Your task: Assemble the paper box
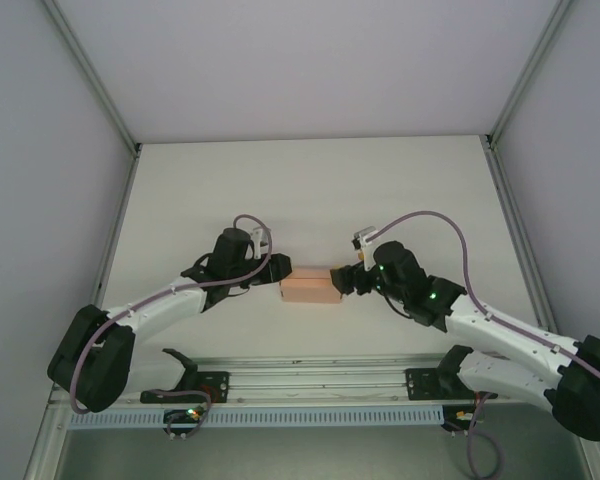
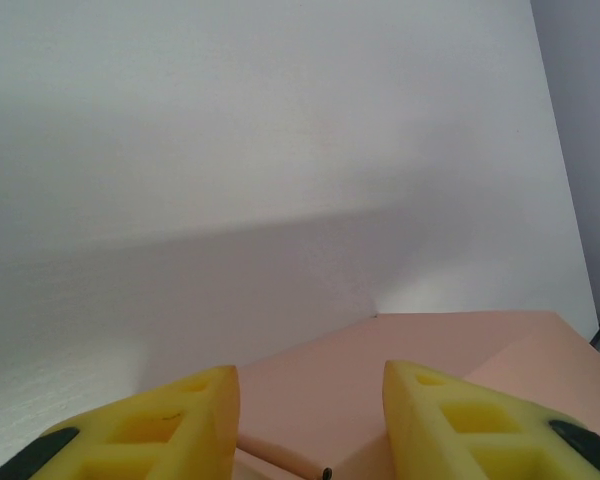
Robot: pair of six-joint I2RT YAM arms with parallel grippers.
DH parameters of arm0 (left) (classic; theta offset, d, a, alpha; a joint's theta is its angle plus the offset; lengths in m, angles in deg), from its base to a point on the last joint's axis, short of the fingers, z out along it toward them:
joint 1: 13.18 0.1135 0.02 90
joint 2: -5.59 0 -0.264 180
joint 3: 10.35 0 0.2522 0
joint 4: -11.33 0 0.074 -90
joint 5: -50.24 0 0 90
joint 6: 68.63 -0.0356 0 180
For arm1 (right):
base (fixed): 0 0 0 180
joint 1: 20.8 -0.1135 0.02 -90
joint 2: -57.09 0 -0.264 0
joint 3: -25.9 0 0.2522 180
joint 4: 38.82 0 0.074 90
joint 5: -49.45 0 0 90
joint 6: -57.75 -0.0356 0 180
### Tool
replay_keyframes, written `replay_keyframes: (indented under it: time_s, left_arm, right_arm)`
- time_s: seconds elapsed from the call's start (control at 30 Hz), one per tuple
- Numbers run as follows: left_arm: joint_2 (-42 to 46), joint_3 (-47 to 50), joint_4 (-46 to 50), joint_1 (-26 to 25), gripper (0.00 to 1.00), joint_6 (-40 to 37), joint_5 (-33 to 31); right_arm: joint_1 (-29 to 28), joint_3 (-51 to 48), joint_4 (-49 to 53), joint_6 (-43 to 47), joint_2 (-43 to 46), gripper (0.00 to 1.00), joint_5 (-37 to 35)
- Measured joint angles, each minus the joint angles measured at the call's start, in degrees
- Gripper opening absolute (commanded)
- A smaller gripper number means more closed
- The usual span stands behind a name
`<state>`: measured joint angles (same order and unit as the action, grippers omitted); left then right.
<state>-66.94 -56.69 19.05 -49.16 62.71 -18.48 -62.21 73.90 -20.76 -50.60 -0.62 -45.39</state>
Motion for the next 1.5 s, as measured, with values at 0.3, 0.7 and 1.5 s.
replay_keyframes:
  time_s: [0.3, 0.7, 1.5]
  left_arm:
    - [-0.3, 2.4, -5.7, -1.4, 0.42, -3.3, -2.8]
    - [-4.0, 15.0, -38.2, -8.9, 0.15, -10.9, -18.0]
    - [-5.0, 8.7, -29.4, -10.1, 0.71, -18.2, -22.1]
  right_arm:
    - [1.9, -8.6, -14.0, -5.5, -7.1, 0.47, 4.3]
    - [2.6, -15.4, -34.4, -6.1, -11.4, 0.38, 4.9]
    - [3.7, -9.2, -17.1, -3.9, -6.5, 0.56, 3.8]
